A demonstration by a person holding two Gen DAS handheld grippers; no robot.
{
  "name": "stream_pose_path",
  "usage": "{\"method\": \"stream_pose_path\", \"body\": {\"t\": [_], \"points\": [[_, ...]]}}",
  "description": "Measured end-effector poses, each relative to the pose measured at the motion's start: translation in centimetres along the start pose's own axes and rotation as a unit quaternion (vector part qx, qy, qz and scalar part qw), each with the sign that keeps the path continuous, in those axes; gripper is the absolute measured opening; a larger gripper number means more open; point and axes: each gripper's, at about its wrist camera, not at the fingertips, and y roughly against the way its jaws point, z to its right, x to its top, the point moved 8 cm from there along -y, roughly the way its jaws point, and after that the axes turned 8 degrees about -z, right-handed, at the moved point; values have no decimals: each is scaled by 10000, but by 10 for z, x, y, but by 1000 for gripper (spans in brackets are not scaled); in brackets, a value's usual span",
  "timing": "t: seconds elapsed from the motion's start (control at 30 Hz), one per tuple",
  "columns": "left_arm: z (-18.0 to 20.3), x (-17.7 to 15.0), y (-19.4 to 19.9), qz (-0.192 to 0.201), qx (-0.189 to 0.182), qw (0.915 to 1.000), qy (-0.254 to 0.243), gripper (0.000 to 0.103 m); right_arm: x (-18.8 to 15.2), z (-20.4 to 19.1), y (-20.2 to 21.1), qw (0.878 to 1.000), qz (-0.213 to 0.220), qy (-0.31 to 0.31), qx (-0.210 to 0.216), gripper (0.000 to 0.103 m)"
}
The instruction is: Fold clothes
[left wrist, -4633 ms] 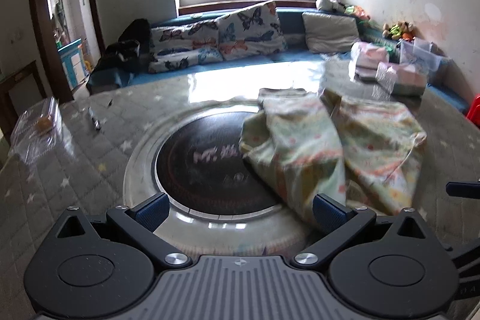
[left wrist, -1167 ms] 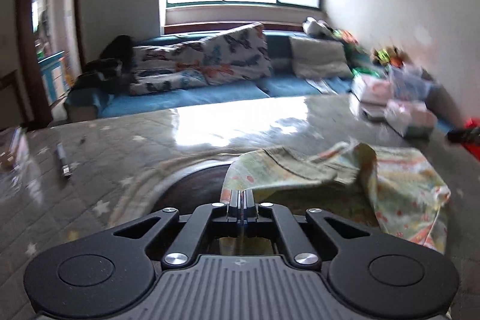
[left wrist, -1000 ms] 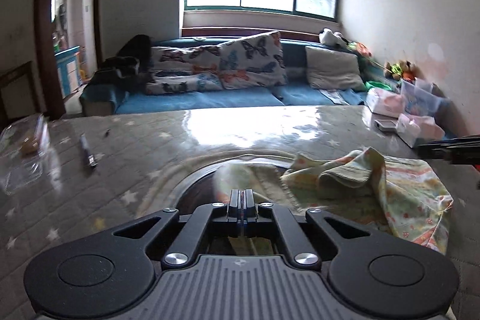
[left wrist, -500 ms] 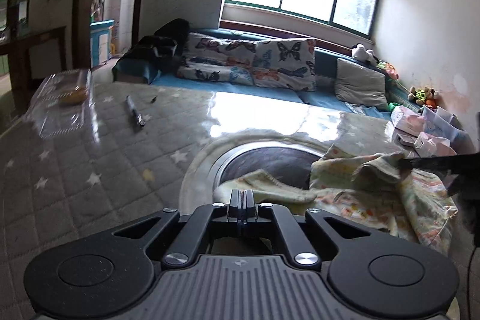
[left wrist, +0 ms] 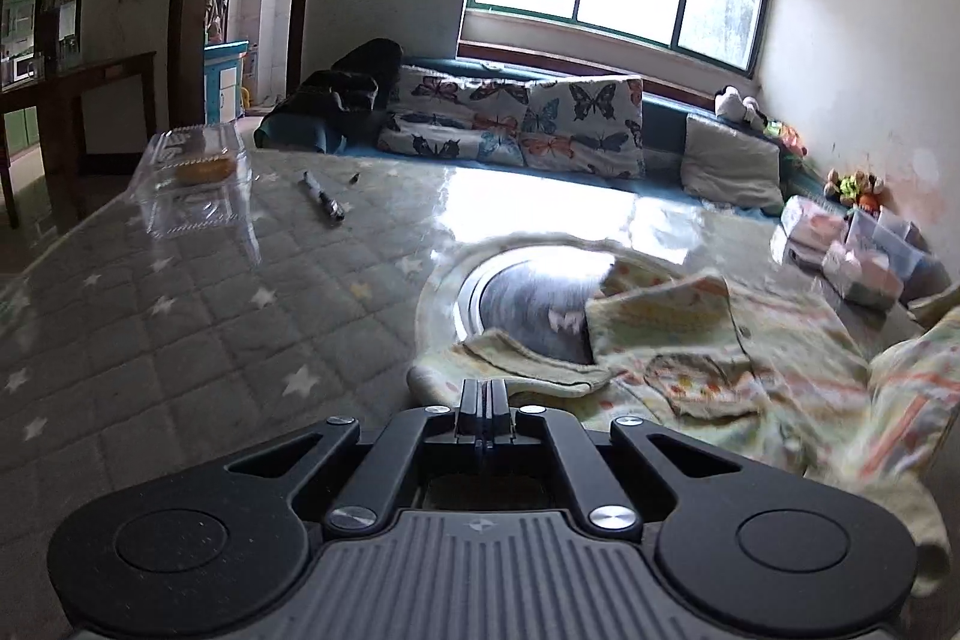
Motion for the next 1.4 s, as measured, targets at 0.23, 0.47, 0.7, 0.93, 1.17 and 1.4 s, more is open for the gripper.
{"method": "stream_pose_path", "body": {"t": [0.23,0.47,0.7,0.93,1.17,1.4], "points": [[-7,-30,3,-454,125,9988,-138,1,-93,46,-6,9922,-1119,-435,-347,12],[-19,-32,10,-575,243,9980,-105,6,-97,42,11,9933,-1079,-137,-396,53],[-3,-23,13,-439,104,9986,-270,31,-88,8,-27,9927,-1047,494,-345,65],[29,-18,-8,-514,-133,9959,-739,45,-89,29,-59,9867,-1211,725,-804,69],[52,-15,-47,-641,-215,9903,-1212,45,-67,79,-35,9837,-876,325,-1534,69],[49,-16,-81,-662,244,9842,-1625,25,-66,34,-17,9938,-757,435,-683,70]]}}
